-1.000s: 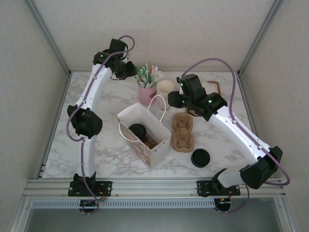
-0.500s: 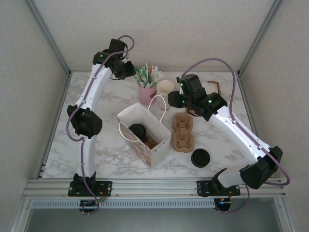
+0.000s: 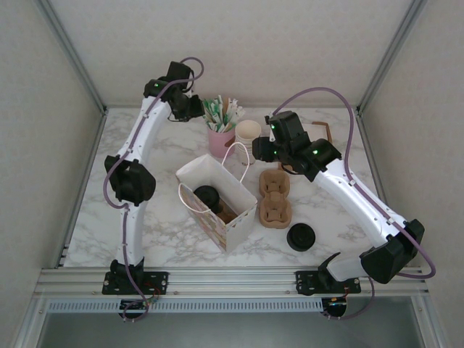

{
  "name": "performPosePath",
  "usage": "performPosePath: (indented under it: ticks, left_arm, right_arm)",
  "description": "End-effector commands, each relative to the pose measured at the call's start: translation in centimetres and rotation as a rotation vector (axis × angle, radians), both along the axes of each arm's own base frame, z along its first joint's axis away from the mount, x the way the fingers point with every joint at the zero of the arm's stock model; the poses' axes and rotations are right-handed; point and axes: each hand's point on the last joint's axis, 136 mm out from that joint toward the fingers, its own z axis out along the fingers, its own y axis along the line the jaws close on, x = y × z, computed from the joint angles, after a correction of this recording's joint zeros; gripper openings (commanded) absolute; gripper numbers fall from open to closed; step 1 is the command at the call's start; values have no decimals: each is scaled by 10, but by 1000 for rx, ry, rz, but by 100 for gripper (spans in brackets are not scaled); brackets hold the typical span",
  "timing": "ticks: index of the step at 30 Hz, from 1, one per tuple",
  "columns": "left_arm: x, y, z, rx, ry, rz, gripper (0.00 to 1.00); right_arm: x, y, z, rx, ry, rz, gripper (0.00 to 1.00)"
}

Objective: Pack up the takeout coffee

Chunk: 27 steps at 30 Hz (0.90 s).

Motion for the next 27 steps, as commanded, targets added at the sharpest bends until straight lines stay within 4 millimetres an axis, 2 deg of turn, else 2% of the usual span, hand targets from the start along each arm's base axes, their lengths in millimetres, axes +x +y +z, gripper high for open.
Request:
performPosePath:
  ticks: [1, 19, 27]
  left_arm:
    - [7, 4, 4, 3, -19, 26, 23]
    - [18, -2, -3, -39, -18, 47, 23]
    - [17, -3, 3, -53, -24, 42, 10]
  right_arm:
    - [0, -3, 5, 8, -16, -4, 47]
    - [-1, -5, 4, 2, -18, -9, 47]
    - [0, -4, 4, 3, -18, -8, 47]
